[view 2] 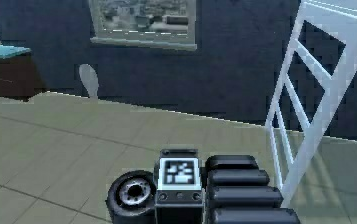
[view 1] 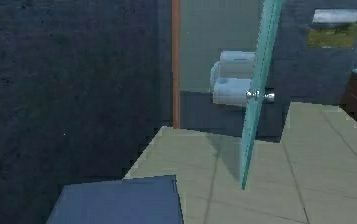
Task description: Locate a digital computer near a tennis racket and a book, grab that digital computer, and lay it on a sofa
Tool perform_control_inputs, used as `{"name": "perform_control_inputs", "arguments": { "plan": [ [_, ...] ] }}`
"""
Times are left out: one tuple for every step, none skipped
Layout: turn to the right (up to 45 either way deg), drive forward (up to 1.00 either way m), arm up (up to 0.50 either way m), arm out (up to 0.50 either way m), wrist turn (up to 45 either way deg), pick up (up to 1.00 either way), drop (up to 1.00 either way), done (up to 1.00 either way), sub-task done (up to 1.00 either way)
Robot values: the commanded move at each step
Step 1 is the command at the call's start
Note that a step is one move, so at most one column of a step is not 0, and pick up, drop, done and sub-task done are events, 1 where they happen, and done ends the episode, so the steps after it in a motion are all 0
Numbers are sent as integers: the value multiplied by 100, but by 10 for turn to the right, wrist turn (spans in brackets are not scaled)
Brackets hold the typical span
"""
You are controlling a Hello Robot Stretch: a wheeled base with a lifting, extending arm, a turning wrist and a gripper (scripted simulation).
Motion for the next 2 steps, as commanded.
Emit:
{"name": "perform_control_inputs", "arguments": {
  "plan": [
    [0, 90, 0, 0, 0, 0, 0, 0, 0],
    [-90, 0, 0, 0, 0, 0, 0, 0, 0]
  ]
}}
